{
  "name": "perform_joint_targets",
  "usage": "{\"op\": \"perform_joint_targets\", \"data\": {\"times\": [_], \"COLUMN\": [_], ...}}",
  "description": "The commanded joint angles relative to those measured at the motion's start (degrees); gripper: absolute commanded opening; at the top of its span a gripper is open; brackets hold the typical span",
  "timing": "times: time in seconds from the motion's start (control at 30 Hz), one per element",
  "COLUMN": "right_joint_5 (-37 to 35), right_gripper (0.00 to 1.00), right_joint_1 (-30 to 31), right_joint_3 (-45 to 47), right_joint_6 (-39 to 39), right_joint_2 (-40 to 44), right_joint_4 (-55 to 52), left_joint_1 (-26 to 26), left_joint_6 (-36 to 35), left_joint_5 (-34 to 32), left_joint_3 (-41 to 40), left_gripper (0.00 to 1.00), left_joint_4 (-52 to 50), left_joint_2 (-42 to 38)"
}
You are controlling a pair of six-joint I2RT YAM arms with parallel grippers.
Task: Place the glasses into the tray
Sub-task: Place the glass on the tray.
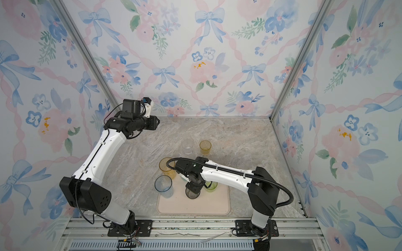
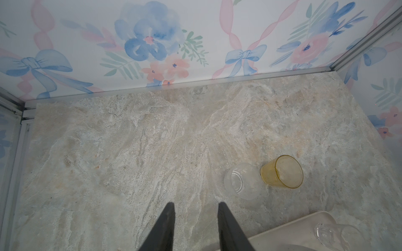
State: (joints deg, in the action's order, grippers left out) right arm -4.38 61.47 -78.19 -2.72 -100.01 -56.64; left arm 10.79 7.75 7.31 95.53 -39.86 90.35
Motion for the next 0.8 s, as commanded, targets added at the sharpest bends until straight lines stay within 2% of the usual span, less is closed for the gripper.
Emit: {"op": "perform_joint_targets", "data": {"times": [0.0,0.6,0.77], "right_joint_5": [0.9,1.8,2.3], "right_gripper": [0.1,0.18,0.27], "right_joint_1": [-0.8,-2.2,-2.8], "right_joint_3": [0.3,-0.8,-1.1], "right_joint_6": [0.6,1.7,1.7], "right_joint_2": [-1.4,-2.3,-0.6], "right_joint_4": [0.2,0.3,0.4], "left_joint_1": [-0.3,-0.2,-0.3], "left_joint_6": [0.5,0.3,0.4], "left_joint_5": [-0.7,-1.2,-1.2], "left_joint_3": [0.0,0.3,0.6], "left_gripper": [0.36,0.36,0.36], "left_joint_4": [0.0,0.0,0.1], "left_joint_2": [-0.5,0.1,0.4]}}
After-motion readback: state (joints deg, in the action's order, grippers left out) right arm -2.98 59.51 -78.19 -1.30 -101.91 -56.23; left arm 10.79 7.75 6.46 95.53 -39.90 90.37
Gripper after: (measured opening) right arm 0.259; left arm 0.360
